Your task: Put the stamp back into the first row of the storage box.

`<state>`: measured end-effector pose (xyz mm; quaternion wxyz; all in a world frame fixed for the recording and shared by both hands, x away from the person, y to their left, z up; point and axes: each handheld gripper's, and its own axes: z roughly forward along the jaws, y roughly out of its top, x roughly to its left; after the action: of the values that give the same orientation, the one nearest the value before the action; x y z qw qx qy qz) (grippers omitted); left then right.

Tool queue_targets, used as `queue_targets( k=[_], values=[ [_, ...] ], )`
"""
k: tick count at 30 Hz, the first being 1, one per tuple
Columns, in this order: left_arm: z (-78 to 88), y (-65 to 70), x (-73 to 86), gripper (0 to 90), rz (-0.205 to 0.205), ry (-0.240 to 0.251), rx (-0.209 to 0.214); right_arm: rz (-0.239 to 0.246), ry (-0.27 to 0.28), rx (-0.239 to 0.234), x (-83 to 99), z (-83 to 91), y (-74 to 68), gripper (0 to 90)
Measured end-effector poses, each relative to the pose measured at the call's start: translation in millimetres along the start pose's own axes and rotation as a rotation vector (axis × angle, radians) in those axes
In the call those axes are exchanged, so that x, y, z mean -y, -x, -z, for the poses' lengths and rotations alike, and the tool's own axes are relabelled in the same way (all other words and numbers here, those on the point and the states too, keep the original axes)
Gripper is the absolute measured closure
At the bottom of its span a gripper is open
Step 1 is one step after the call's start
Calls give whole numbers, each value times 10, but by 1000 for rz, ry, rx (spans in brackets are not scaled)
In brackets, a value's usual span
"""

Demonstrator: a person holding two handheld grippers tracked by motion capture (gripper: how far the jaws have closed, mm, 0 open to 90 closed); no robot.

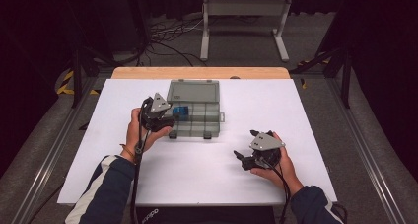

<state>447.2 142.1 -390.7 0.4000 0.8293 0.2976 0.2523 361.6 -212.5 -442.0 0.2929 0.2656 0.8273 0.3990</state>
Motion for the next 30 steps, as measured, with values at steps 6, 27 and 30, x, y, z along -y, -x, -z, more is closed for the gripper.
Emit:
queue_targets(
  k=[6,27,30],
  values=[
    [110,3,86,636,-42,20,10,-1,2,1,-2,2,-2,116],
    [386,58,391,839,-134,58,45,-48,29,-1,1,33,26,241],
    [394,66,439,856,-139,54,51,-54,33,-8,2,41,29,277]
  ],
)
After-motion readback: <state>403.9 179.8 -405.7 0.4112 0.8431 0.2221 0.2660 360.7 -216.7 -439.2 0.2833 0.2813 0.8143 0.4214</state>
